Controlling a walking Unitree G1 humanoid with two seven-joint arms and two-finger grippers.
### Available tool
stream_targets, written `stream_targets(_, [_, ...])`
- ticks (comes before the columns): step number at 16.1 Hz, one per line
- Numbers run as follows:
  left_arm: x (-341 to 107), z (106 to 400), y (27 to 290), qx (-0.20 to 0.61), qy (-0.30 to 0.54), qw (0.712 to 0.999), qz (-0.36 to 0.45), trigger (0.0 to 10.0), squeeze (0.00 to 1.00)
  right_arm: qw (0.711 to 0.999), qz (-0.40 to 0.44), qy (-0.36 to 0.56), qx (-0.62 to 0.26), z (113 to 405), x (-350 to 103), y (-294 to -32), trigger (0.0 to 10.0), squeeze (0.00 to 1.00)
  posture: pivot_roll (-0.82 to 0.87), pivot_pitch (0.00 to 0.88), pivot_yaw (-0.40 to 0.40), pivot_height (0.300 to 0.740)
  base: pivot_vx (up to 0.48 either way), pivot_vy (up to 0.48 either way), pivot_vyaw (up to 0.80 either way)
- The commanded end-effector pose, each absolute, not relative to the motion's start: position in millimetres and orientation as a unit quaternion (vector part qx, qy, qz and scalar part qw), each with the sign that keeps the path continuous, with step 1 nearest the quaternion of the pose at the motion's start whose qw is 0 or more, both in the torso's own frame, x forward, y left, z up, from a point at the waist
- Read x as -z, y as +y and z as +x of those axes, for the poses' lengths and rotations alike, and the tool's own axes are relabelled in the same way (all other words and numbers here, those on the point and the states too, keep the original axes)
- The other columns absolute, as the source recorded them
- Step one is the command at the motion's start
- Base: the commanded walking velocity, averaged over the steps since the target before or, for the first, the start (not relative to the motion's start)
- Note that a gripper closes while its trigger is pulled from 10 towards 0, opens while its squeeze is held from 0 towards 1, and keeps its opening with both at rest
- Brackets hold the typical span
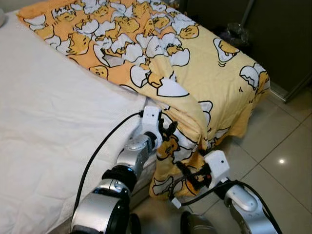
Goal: Clean up the room
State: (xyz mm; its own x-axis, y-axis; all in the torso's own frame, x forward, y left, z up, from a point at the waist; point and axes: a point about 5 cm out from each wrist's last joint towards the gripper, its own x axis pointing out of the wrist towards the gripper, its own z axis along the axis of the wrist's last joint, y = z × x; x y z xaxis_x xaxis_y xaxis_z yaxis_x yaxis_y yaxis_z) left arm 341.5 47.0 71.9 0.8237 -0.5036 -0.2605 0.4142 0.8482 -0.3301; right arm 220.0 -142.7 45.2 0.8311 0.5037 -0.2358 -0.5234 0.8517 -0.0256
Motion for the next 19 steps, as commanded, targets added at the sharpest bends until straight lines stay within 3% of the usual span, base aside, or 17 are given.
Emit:
stream_targets(1, [-78.7, 346.9, 43.4, 0.231, 0.173, 0.945, -0.155, 10.0, 1.00, 0.959, -0.044, 0.114, -0.257, 217.4, -47.1, -147.3, 10.0, 0.00, -0.28, 0.170, 0.025, 0.731, 0.000, 0.000, 0.00])
stream_targets(4, [-90.1, 357.8, 47.5, 0.190, 0.170, 0.944, -0.208, 10.0, 1.00, 0.962, -0.053, 0.119, -0.241, 211.7, -47.3, -157.7, 10.0, 0.00, -0.29, 0.178, 0.023, 0.731, 0.000, 0.000, 0.00])
stream_targets(7, [-95.4, 362.4, 65.1, 0.150, 0.118, 0.964, -0.187, 10.0, 1.00, 0.969, -0.059, 0.117, -0.212, 214.6, -49.8, -168.6, 10.0, 0.00, -0.30, 0.177, 0.032, 0.731, 0.000, 0.000, 0.00])
stream_targets(13, [-86.9, 354.4, 53.4, 0.152, 0.123, 0.965, -0.175, 10.0, 1.00, 0.966, -0.064, 0.114, -0.224, 220.9, -47.8, -156.4, 10.0, 0.00, -0.27, 0.171, 0.034, 0.731, 0.000, -0.447, 0.75])
stream_targets(17, [-89.0, 356.4, 53.0, 0.148, 0.124, 0.966, -0.170, 10.0, 1.00, 0.967, -0.063, 0.112, -0.220, 222.3, -46.8, -155.9, 10.0, 0.05, -0.27, 0.170, 0.039, 0.731, 0.000, -0.436, 0.72])
stream_targets(19, [-91.1, 357.1, 50.0, 0.157, 0.123, 0.967, -0.161, 10.0, 1.00, 0.967, -0.060, 0.115, -0.217, 221.6, -45.3, -155.5, 10.0, 0.00, -0.27, 0.169, 0.043, 0.731, 0.000, -0.428, 0.30])
